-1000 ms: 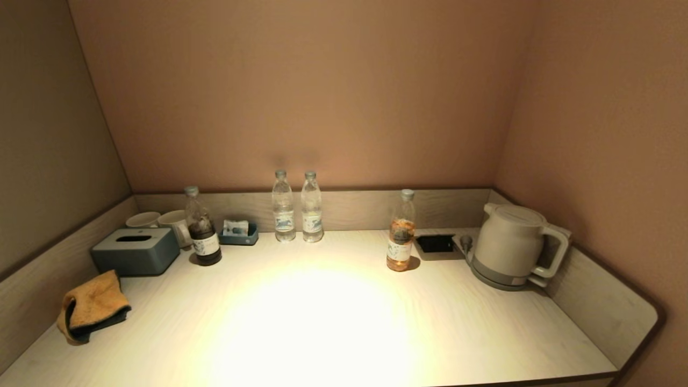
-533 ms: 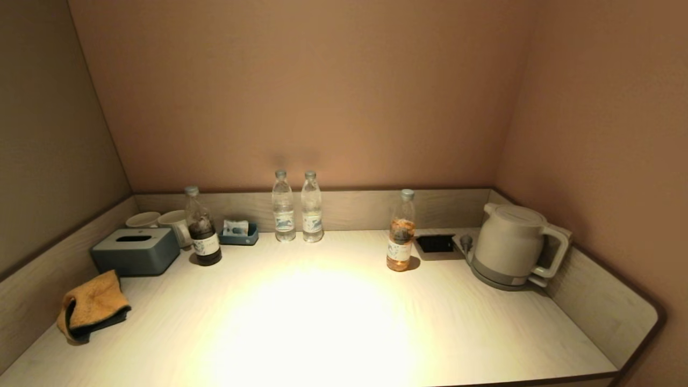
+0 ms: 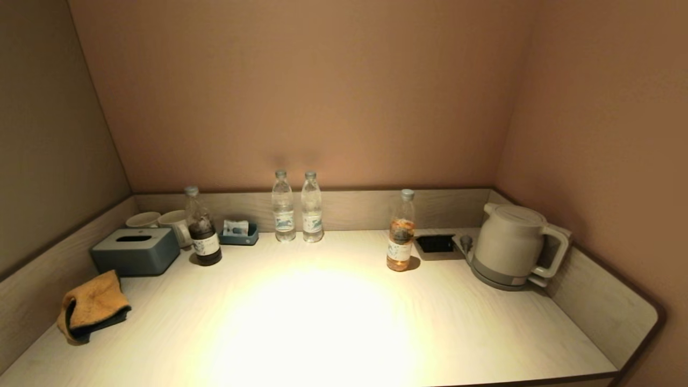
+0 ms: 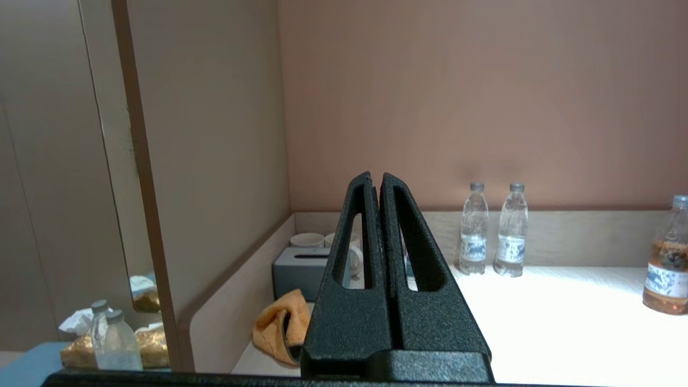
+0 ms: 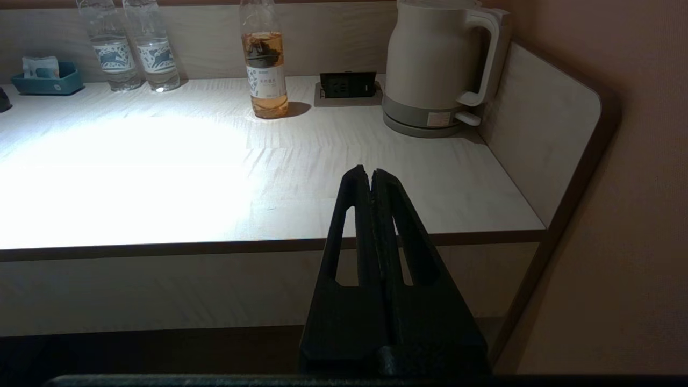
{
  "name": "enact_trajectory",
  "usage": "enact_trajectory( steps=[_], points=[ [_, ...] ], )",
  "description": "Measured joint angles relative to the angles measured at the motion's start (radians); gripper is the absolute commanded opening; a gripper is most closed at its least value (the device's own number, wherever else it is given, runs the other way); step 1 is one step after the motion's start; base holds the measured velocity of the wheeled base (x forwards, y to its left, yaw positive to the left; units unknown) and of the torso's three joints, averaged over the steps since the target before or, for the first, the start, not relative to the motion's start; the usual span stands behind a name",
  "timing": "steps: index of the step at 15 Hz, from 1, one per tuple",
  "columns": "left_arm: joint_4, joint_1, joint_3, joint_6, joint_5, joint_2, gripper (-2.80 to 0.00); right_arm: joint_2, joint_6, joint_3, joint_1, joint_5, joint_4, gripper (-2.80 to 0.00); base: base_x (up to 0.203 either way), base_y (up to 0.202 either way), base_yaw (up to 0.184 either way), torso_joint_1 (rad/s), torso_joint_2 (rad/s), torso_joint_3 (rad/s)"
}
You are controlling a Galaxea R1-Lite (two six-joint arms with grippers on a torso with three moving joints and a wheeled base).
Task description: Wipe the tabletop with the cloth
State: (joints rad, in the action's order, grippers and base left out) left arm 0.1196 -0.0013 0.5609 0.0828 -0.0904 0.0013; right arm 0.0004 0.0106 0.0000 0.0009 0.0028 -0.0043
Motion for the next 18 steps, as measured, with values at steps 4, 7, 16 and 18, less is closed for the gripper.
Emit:
enact_trajectory(
  steps=[4,7,16,18],
  points=[
    [0.0,0.0,-0.04,-0.002,-0.001,0.0,-2.8,0.0,0.0,0.0,0.0,0.0,0.0,-2.8,0.0,0.0,0.0,0.0,0.0,0.0],
    [0.0,0.0,-0.066,-0.002,0.0,0.0,-2.8,0.0,0.0,0.0,0.0,0.0,0.0,-2.8,0.0,0.0,0.0,0.0,0.0,0.0],
    [-0.083,-0.001,-0.196,0.001,0.008,-0.001,-2.8,0.0,0.0,0.0,0.0,0.0,0.0,-2.8,0.0,0.0,0.0,0.0,0.0,0.0],
    [-0.172,-0.001,-0.276,0.007,0.021,-0.001,-2.8,0.0,0.0,0.0,0.0,0.0,0.0,-2.8,0.0,0.0,0.0,0.0,0.0,0.0]
  ],
)
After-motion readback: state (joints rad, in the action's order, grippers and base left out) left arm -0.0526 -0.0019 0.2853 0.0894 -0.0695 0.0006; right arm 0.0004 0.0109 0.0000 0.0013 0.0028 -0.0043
